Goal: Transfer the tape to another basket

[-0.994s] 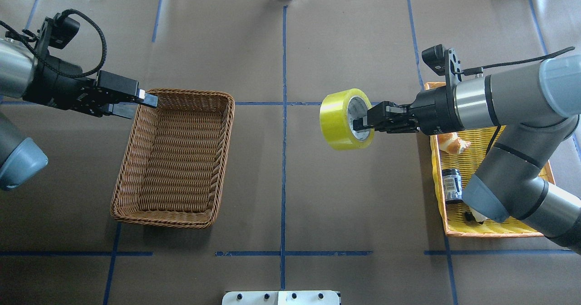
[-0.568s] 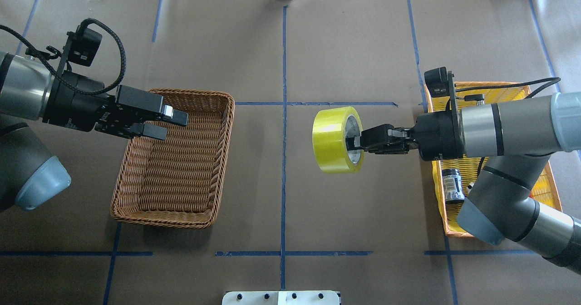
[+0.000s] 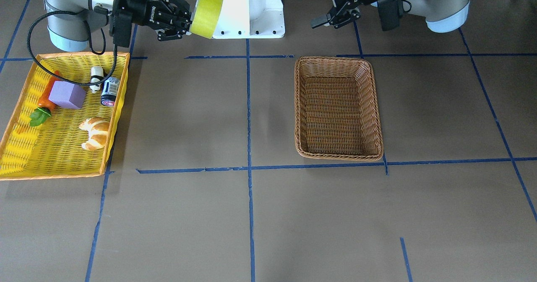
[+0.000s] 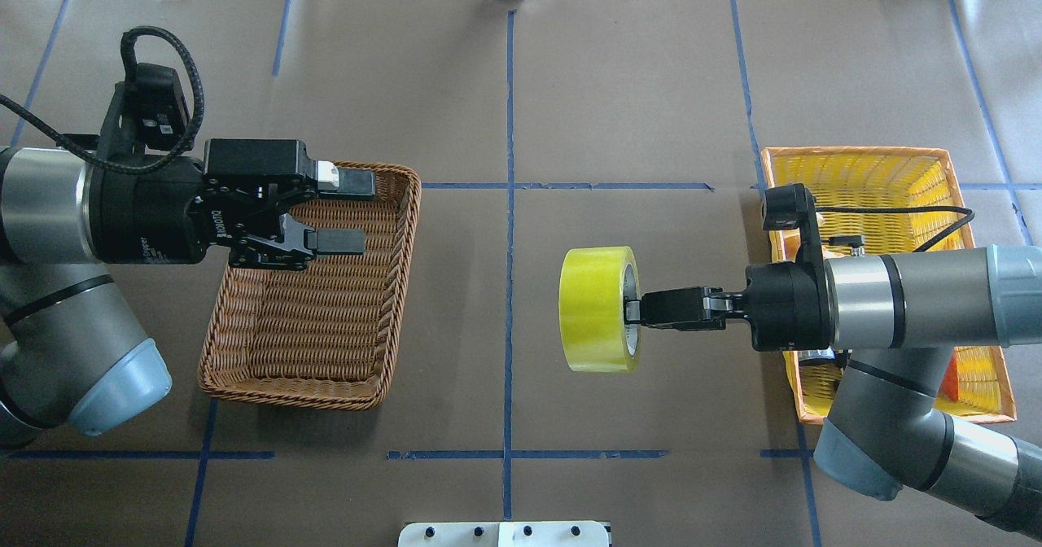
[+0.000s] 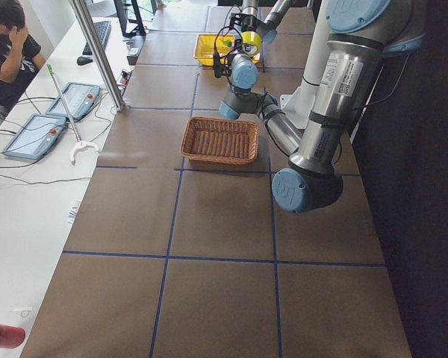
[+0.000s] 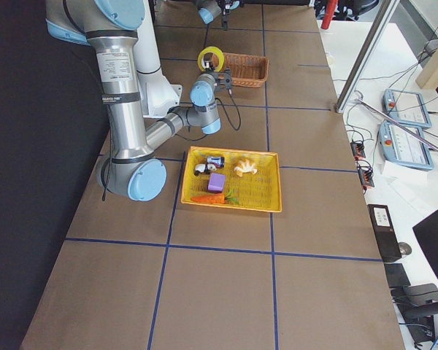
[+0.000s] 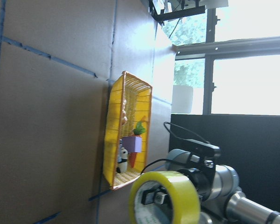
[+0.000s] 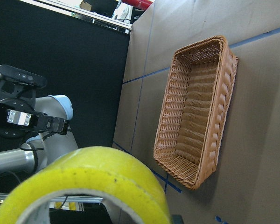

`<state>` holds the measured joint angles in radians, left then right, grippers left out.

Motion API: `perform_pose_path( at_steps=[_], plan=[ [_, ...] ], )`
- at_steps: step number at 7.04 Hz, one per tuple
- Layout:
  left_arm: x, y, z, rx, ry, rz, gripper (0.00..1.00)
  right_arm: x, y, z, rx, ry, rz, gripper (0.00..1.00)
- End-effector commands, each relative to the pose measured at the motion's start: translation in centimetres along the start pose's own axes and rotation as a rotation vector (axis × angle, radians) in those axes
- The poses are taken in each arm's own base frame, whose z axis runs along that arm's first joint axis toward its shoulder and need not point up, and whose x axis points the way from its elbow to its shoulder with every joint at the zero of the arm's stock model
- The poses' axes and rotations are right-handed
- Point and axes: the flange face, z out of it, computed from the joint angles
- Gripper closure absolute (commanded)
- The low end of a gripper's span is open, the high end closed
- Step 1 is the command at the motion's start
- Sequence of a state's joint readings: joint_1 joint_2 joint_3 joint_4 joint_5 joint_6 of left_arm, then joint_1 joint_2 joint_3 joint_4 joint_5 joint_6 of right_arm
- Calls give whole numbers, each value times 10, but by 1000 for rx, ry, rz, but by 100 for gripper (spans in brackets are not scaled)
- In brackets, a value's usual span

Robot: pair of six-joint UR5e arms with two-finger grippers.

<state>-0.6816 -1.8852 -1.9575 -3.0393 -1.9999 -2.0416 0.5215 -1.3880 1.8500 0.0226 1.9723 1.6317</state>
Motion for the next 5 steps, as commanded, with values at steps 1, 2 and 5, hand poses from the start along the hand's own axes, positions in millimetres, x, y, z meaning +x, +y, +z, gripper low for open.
perform_pose_path(
  at_steps=[1,2,5],
  plan=[
    [1,17,8,16,123,-100,0,-8,17,6,24,-113,11,100],
    [2,34,26,-22,143,-120,0,-14,25,15,26,-140,20,100],
    [-7,70,57,-72,169,-176,0,-28,35,36,-3,-179,28,100]
  ],
)
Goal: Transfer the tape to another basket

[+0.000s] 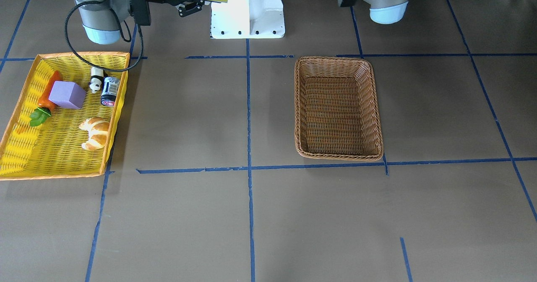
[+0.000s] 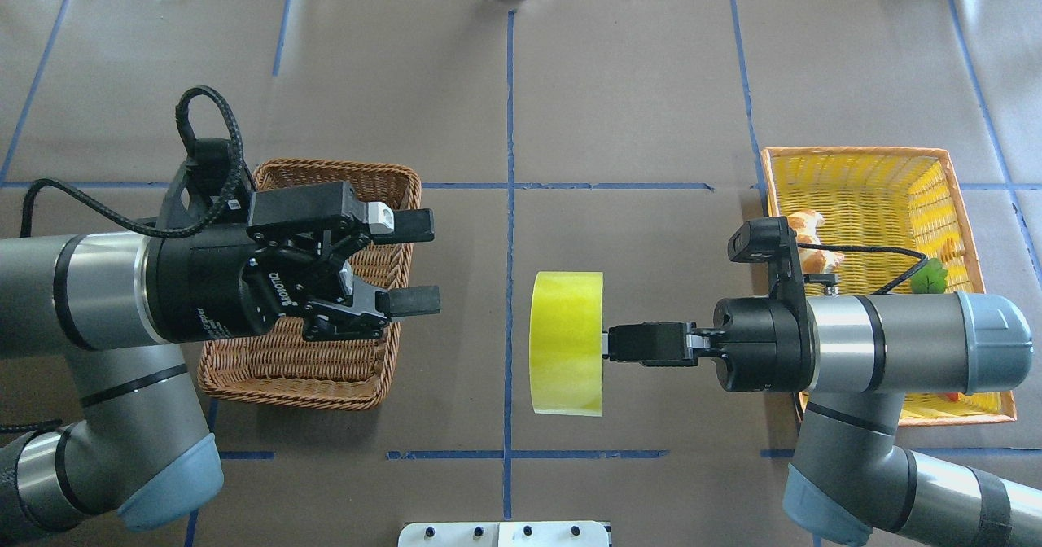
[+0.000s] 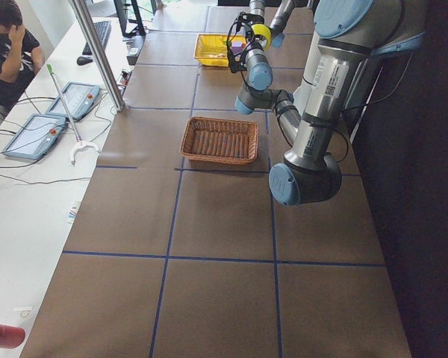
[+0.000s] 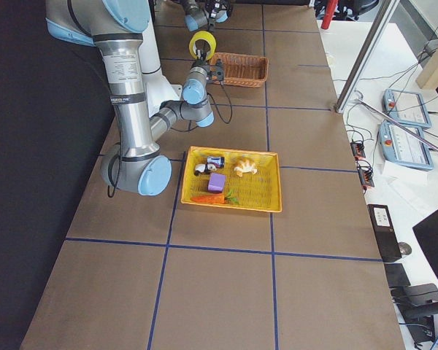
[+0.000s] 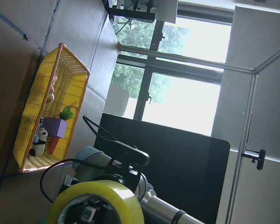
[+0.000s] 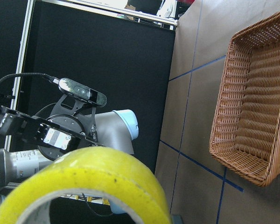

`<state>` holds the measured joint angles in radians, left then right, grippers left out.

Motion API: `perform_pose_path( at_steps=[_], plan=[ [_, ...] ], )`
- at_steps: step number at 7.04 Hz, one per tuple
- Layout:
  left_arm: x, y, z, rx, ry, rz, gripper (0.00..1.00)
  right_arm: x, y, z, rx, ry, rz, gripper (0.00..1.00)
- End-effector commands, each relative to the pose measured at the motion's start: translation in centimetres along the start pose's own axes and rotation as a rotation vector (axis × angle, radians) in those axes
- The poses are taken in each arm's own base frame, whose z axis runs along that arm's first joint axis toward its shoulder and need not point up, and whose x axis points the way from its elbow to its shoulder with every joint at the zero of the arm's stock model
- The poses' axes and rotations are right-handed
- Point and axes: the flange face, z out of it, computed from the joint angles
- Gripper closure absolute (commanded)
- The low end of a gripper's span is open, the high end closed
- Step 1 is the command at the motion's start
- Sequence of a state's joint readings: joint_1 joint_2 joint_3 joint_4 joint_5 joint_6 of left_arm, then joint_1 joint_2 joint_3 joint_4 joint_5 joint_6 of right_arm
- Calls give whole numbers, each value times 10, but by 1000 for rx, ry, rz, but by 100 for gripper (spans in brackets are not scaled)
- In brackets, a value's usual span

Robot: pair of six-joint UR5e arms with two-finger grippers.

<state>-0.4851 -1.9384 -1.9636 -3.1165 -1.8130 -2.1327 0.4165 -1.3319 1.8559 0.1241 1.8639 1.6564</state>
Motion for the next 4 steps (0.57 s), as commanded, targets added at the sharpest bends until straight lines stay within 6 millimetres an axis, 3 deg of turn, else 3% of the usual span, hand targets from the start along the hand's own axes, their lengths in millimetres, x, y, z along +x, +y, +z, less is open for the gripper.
perform_pose_path(
  at_steps=[1,4],
  plan=[
    [-5,10,9,-18,6,-20,0,-2,5,9,-13,-8,8,100],
    [-13,22,18,-22,18,-48,0,-6,8,18,-19,-23,12,99]
  ],
)
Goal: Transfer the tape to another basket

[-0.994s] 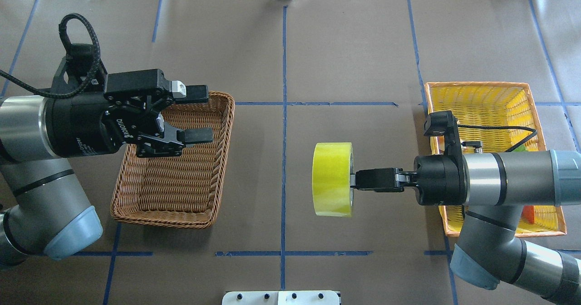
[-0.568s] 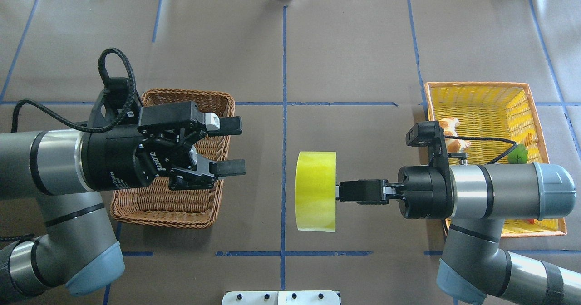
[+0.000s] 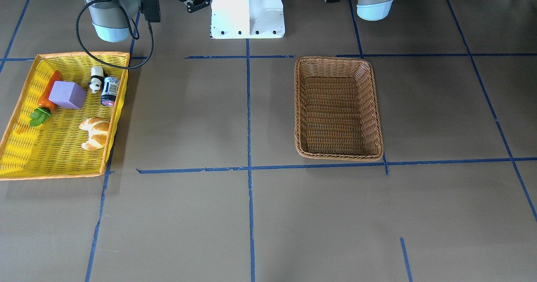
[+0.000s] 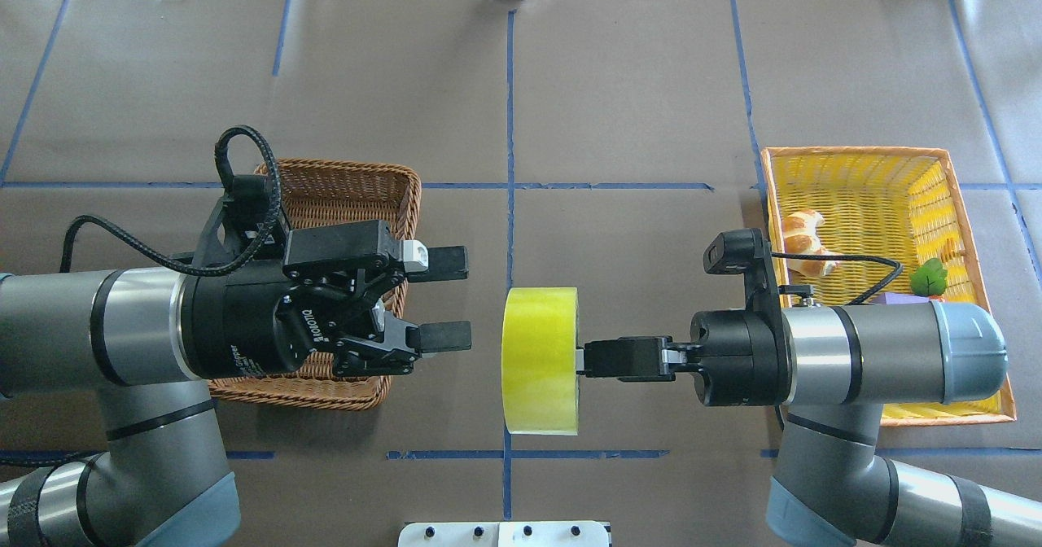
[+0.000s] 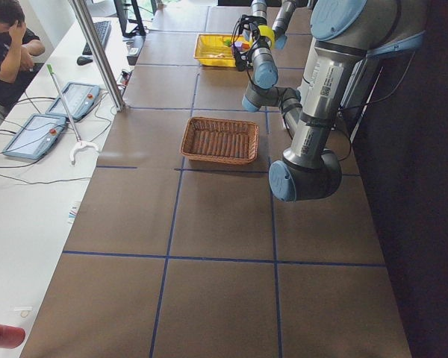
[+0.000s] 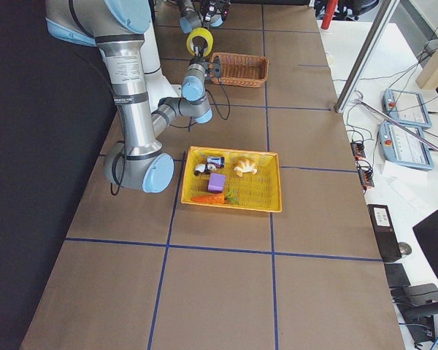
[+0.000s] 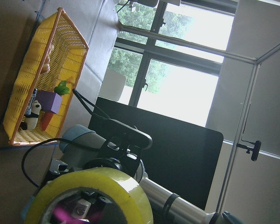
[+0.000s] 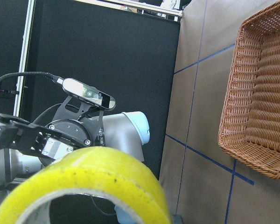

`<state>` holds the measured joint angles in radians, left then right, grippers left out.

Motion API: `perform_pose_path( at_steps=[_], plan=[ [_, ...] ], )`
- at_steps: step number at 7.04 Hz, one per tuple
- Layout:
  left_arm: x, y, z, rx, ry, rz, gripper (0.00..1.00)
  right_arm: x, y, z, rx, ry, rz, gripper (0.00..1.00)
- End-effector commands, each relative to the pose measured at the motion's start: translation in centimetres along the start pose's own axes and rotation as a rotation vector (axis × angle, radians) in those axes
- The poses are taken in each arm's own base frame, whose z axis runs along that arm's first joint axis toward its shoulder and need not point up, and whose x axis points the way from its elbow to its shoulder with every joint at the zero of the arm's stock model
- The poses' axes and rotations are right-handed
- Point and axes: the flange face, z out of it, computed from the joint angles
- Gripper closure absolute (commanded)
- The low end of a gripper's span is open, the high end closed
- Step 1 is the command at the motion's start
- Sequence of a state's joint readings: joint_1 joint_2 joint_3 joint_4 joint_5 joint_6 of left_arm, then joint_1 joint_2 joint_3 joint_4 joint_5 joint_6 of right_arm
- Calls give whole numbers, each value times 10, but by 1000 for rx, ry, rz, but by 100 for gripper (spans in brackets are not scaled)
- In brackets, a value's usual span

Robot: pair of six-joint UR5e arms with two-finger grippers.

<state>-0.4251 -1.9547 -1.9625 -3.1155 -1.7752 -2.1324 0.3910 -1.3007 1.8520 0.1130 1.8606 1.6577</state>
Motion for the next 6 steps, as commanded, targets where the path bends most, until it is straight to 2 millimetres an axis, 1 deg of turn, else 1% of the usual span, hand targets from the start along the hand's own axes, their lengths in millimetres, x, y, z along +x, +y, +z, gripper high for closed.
perform_pose_path(
  at_steps=[1,2,3,4,5,6],
  plan=[
    [-1,7,5,-11,9,-15,0,-1,1,2,0,-6,-1,99],
    [-5,11,7,-19,6,-23,0,0,1,3,10,-7,2,99],
    [-7,15,14,3,30,-38,0,0,2,4,17,-8,5,99],
    [-17,26,22,11,43,-63,0,0,3,4,16,-8,6,99],
    [-23,32,25,13,44,-77,0,1,2,4,19,-8,6,99],
    [-24,36,29,14,51,-85,0,1,3,4,20,-9,7,99]
  ],
)
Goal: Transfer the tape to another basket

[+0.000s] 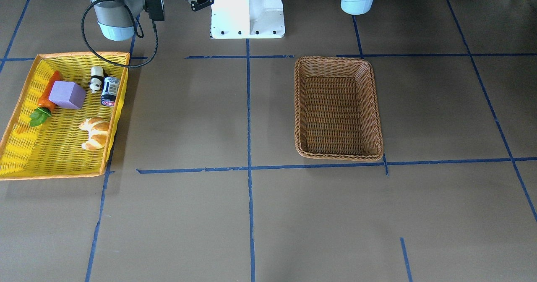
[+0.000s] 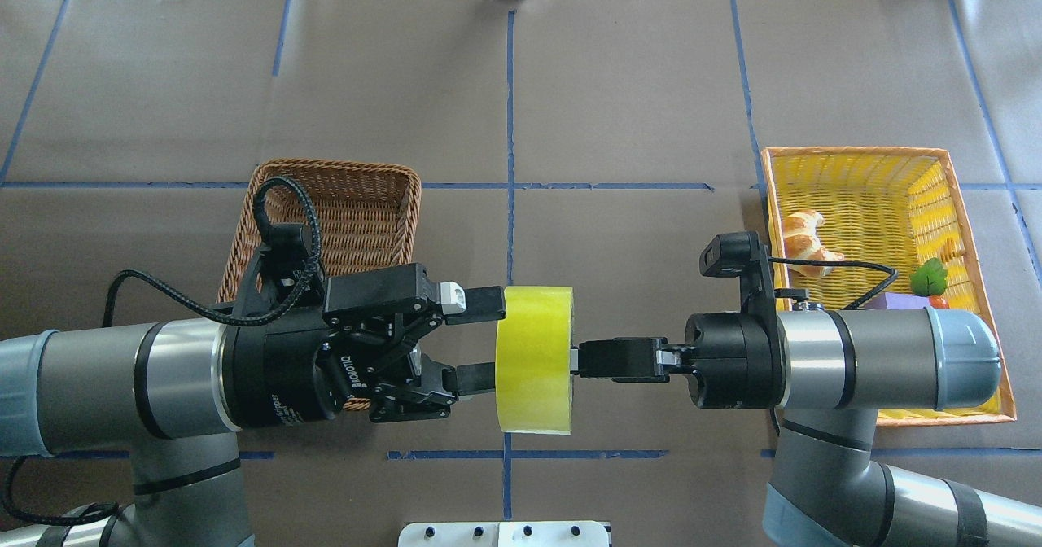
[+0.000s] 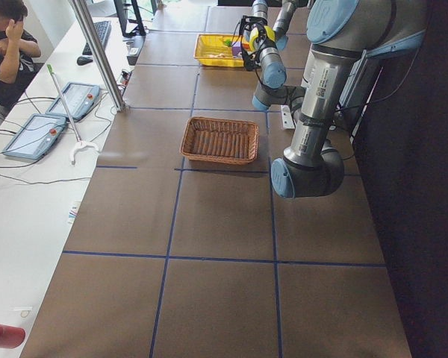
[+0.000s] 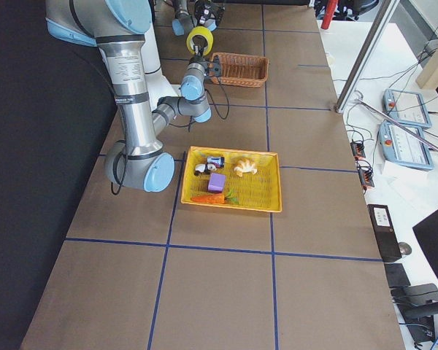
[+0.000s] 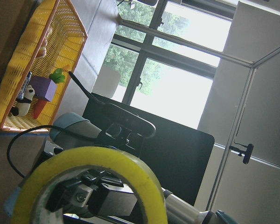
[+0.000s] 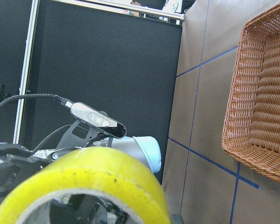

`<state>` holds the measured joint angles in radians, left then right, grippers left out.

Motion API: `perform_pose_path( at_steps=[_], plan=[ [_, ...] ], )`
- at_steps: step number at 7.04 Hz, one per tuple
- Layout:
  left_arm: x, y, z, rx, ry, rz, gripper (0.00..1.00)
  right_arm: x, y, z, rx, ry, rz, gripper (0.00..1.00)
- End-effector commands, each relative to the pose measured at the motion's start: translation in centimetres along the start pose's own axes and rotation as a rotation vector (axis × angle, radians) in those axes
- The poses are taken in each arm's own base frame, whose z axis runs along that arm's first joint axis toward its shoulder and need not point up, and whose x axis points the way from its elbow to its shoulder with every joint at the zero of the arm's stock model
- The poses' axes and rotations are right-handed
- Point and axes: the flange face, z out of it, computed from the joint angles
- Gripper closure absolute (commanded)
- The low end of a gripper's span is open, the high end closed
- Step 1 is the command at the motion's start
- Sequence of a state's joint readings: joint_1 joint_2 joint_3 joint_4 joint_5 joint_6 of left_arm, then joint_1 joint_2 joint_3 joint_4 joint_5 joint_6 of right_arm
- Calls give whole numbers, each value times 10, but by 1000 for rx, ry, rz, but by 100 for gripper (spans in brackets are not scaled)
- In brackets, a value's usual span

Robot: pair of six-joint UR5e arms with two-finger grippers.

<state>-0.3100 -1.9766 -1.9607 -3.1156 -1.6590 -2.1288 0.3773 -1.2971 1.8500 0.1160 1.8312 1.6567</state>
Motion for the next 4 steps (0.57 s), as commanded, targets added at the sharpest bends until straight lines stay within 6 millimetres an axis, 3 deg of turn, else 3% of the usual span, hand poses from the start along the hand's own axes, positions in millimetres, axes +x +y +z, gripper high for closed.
perform_pose_path(
  at_steps=[1,4],
  plan=[
    [-5,8,14,18,28,-23,0,0,1,0,0,0,2,99],
    [-6,12,19,21,37,-32,0,0,2,1,-2,-1,4,99]
  ],
)
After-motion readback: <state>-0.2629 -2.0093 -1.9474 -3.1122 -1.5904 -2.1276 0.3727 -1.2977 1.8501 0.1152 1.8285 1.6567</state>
